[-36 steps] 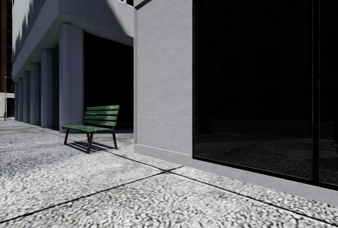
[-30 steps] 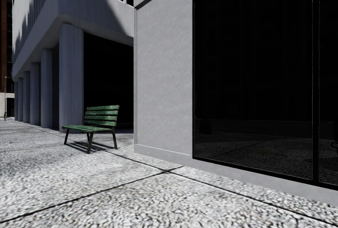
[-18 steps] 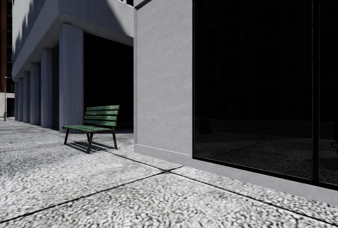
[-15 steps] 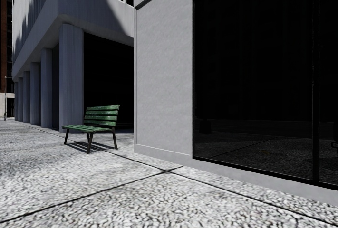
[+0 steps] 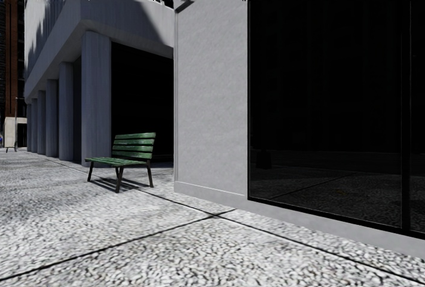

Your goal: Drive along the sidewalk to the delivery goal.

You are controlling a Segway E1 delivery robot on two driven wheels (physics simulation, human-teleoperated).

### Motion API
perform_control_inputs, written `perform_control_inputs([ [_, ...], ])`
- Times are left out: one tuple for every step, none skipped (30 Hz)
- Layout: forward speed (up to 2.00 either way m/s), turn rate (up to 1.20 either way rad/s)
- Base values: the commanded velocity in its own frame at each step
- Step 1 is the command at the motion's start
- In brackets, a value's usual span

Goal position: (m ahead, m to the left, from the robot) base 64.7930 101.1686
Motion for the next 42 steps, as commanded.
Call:
perform_control_inputs([
  [0.0,0.99],
  [0.0,1.11],
  [0.0,1.11],
  [0.0,1.15],
  [0.0,1.16],
  [0.0,1.16],
  [0.0,1.16],
  [0.0,1.16],
  [0.0,1.16],
  [0.0,1.16],
  [0.0,1.09],
  [0.0,0.92],
  [0.0,0.84],
  [0.0,0.84],
  [0.0,0.82],
  [0.0,0.82],
  [0.0,0.82],
  [0.0,0.82],
  [0.0,0.82],
  [0.0,0.82],
  [0.0,0.82],
  [0.0,0.82],
  [0.0,0.82],
  [0.0,0.82],
  [0.0,0.82],
  [0.0,0.82],
  [0.0,0.82],
  [0.0,0.82],
  [0.0,0.82],
  [0.0,0.82],
  [0.0,0.82],
  [0.0,0.82],
  [0.0,0.82],
  [0.0,0.8],
  [0.0,0.8],
  [0.0,0.79],
  [0.0,0.79],
  [0.0,0.79],
  [0.0,0.79],
  [0.0,0.79],
  [0.0,0.79],
  [0.0,0.79],
])
